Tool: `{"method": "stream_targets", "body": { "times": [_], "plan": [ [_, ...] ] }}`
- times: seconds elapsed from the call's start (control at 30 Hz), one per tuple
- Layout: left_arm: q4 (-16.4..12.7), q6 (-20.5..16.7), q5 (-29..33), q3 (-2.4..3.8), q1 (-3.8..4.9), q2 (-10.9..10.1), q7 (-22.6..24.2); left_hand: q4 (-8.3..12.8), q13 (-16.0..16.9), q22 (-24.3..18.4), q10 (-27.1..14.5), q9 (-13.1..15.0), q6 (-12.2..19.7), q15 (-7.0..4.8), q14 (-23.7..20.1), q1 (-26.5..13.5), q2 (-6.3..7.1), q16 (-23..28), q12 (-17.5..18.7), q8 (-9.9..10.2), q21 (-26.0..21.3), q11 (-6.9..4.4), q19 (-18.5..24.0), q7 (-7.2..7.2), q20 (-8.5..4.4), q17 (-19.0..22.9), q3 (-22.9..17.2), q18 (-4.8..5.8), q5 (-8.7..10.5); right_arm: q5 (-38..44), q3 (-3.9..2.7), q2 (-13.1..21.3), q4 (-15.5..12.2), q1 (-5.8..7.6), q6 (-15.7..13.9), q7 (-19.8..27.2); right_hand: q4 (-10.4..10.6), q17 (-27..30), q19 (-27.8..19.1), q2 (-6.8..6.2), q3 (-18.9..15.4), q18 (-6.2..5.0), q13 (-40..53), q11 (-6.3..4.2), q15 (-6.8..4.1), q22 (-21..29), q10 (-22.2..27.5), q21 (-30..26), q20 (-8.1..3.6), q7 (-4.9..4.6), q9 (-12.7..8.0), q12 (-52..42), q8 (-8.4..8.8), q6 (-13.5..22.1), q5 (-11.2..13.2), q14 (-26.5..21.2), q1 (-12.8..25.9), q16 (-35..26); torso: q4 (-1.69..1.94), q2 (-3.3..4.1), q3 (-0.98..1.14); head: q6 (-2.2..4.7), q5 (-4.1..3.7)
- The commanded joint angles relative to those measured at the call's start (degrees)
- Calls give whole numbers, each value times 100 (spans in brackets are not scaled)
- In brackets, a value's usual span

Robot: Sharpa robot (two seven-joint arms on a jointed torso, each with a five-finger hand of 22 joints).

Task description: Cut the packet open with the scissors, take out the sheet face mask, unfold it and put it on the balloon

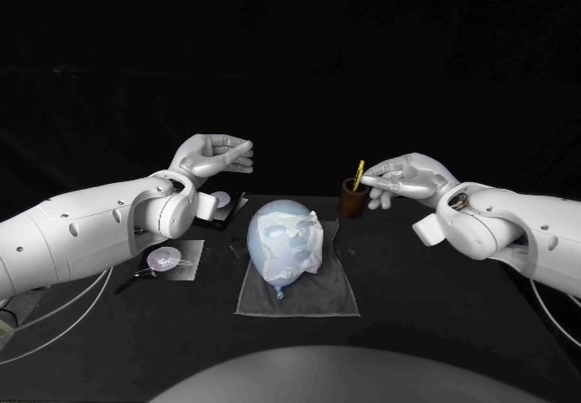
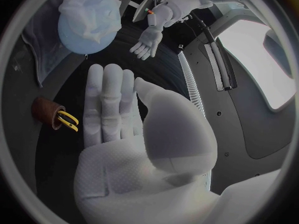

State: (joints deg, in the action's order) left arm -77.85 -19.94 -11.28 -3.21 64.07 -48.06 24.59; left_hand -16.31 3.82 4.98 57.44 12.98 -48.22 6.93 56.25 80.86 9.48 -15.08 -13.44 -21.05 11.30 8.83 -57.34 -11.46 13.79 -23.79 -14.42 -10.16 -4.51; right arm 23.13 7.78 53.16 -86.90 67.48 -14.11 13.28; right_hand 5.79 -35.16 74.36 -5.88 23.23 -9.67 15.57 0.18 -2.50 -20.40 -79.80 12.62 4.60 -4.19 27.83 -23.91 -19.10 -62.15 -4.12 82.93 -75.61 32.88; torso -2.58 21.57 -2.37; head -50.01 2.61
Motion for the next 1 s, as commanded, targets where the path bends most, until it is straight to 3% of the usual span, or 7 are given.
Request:
{"method": "stream_targets", "body": {
  "times": [0.03,0.1,0.13,0.4,0.7,0.73,1.0],
  "plan": [
    [24,193,296,6,-13,14,297,-11,47,10,240,-17,-128,-98,330,48,-66,-97,-26,5,91,-54,-335,43,-128,-94,123,-56,-3,-19,10,290,-312,118,1470,-595,52,-3122,378,-6,41,-78,3882,-230,-214,-274,-133,453,-242,206,1034,-3463,-1016,291,-235,418,332,3313,-13,-79,-4,1,50],
    [28,178,305,6,-33,7,306,-14,89,50,403,-37,-145,-204,690,44,-81,-290,-103,22,214,-118,-656,68,-261,-238,210,-51,-3,100,37,558,-570,257,1856,-885,122,-4357,469,-20,125,-52,5647,-299,-307,-557,-429,805,-310,324,1740,-5052,-1712,443,-418,522,495,4623,-12,-95,-2,1,43],
    [28,172,308,6,-45,2,308,-14,98,51,428,-36,-164,-213,716,42,-84,-310,-119,14,222,-125,-686,70,-275,-259,226,-48,-3,157,51,669,-679,314,2009,-1005,182,-5135,562,-48,249,-68,6690,-432,-341,-1142,-717,1474,-486,388,2458,-5983,-2385,632,-872,644,702,5419,-15,-104,-1,1,52],
    [-18,110,320,6,-129,-79,341,-16,227,164,483,-9,-149,-345,1084,68,-153,-939,-334,-127,474,-188,-1133,84,-465,-711,407,-34,-9,347,170,1696,-1809,694,2705,-1729,112,-5484,683,90,729,279,7443,-572,-537,-3649,-1020,4129,-583,625,3977,-6609,-3949,-234,-1439,707,978,5712,-53,-170,-14,1,213],
    [-280,35,323,7,-129,-309,341,-4,311,343,473,-5,-117,-414,1048,182,-235,-1663,-474,-214,760,-232,-1284,113,-566,-1170,476,-20,-16,326,322,1530,-2381,789,1830,-1987,-165,-5484,751,543,1559,364,7443,-709,-672,-4399,-1020,4897,-723,790,4914,-6609,-4971,-1120,-2162,707,1712,5712,-15,-110,-35,1,446],
    [-322,35,323,7,-123,-330,336,-4,311,343,473,-5,-117,-414,1048,182,-235,-1663,-474,-214,760,-232,-1284,113,-566,-1170,476,-20,-16,323,335,1373,-2325,760,1682,-2027,-268,-5484,985,561,1679,528,7443,-724,-692,-5132,-1020,5710,-741,803,5025,-6609,-5085,-1209,-2295,707,1879,5712,-5,-89,-45,1,453],
    [-399,47,321,8,-32,-308,294,-5,314,358,459,-8,-109,-413,1008,220,-245,-1710,-477,-217,779,-230,-1270,109,-567,-1199,466,-18,-11,143,377,-199,-1357,393,1074,-2245,-587,-5484,855,707,1973,479,7443,-757,-723,-5049,-1020,5569,-770,833,5434,-6609,-5583,-1583,-2748,707,2313,5712,67,15,-115,1,402]
  ]
}}
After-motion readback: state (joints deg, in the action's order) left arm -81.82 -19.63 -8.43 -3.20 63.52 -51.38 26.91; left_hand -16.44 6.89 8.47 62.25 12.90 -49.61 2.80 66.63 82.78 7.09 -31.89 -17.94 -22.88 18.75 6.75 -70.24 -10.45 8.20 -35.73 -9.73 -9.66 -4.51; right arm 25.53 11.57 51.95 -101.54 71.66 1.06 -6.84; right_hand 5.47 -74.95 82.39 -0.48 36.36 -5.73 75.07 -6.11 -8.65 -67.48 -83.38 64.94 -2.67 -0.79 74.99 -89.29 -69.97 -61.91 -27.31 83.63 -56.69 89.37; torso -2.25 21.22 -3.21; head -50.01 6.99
